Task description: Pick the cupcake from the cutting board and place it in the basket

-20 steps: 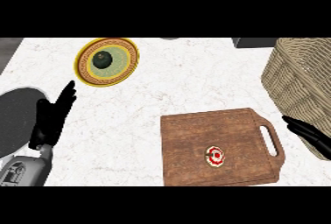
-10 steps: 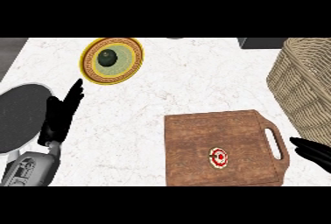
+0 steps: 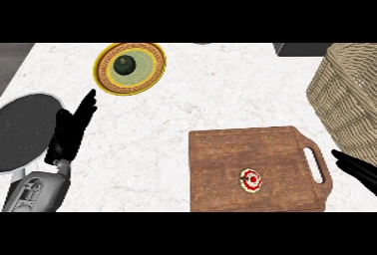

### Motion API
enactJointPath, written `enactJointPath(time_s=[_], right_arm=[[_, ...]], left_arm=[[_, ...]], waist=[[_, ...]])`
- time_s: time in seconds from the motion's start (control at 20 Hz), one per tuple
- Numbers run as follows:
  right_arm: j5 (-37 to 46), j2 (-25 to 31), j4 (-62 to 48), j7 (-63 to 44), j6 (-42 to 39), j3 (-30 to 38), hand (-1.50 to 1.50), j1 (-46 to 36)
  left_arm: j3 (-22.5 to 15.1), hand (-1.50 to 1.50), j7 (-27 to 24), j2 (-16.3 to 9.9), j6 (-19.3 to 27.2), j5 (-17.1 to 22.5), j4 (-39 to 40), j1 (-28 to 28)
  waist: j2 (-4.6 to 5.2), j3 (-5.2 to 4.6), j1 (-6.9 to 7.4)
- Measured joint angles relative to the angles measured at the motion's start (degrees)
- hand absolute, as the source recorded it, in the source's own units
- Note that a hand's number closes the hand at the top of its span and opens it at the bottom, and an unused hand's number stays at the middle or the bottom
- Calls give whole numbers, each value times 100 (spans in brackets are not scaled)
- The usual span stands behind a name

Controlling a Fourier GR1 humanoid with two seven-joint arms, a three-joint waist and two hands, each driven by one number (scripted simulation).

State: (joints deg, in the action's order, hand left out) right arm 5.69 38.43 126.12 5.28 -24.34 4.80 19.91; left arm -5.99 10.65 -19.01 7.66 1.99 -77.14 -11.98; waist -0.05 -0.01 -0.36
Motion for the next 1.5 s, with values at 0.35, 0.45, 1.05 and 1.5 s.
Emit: enactJointPath(time_s=[0.35, 0.45, 1.05, 1.5], right_arm=[[838, -773, -308, 120, 36, -253, -150, -176], [1083, -930, -547, 308, 36, -344, -150, -207], [2310, -1930, -1351, 341, 206, -1095, -150, -840], [2846, -2407, -1896, 561, 389, -1317, -150, -1079]], left_arm=[[219, 0, 95, 115, -198, -115, 108, -184], [253, 0, 146, 133, -232, -165, 39, -159], [552, 0, 182, 319, -476, -392, -117, -66], [712, 0, 138, 512, -600, -622, -58, -24]], waist=[[3, 3, 9], [2, 1, 15], [4, 2, 27], [5, 2, 27]])
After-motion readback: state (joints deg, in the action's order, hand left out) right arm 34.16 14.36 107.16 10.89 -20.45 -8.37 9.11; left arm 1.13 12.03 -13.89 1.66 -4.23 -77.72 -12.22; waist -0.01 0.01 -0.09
